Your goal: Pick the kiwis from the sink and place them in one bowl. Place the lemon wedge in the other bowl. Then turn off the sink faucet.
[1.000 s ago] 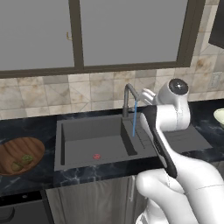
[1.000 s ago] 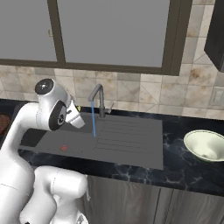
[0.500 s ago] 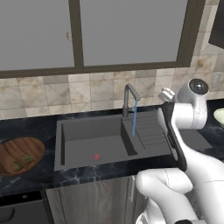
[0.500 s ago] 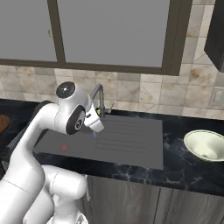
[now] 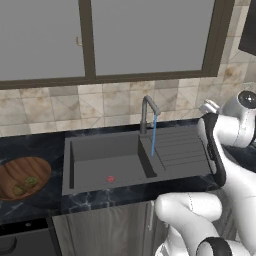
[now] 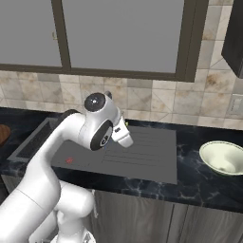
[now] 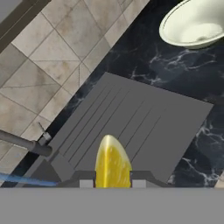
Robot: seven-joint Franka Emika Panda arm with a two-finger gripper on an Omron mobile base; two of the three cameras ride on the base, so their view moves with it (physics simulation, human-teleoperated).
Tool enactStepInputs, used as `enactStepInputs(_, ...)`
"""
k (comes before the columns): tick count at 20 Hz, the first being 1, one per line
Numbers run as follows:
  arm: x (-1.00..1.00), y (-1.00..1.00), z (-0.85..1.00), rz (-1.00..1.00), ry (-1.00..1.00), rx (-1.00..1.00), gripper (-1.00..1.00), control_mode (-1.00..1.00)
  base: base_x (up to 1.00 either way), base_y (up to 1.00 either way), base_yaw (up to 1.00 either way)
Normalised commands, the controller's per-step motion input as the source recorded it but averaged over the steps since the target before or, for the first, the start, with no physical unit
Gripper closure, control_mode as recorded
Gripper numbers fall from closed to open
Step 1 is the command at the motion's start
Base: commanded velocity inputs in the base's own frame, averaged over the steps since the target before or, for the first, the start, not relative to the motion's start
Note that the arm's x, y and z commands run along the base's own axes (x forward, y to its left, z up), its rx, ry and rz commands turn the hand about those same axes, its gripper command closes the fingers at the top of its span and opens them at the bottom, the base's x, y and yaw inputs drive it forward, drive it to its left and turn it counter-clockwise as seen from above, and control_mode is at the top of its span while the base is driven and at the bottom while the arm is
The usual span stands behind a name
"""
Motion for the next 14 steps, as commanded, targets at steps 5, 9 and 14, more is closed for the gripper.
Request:
enactStepInputs(5,0.0,-0.69,0.0,-0.05,0.0,0.0,1.0,-1.0,0.0,0.0,0.0)
enactStepInputs(9,0.0,-0.62,0.0,-0.04,0.0,0.0,1.0,-1.0,0.0,0.0,0.0)
enactStepInputs(14,0.0,-0.59,0.0,-0.02,0.0,0.0,1.0,-1.0,0.0,0.0,0.0)
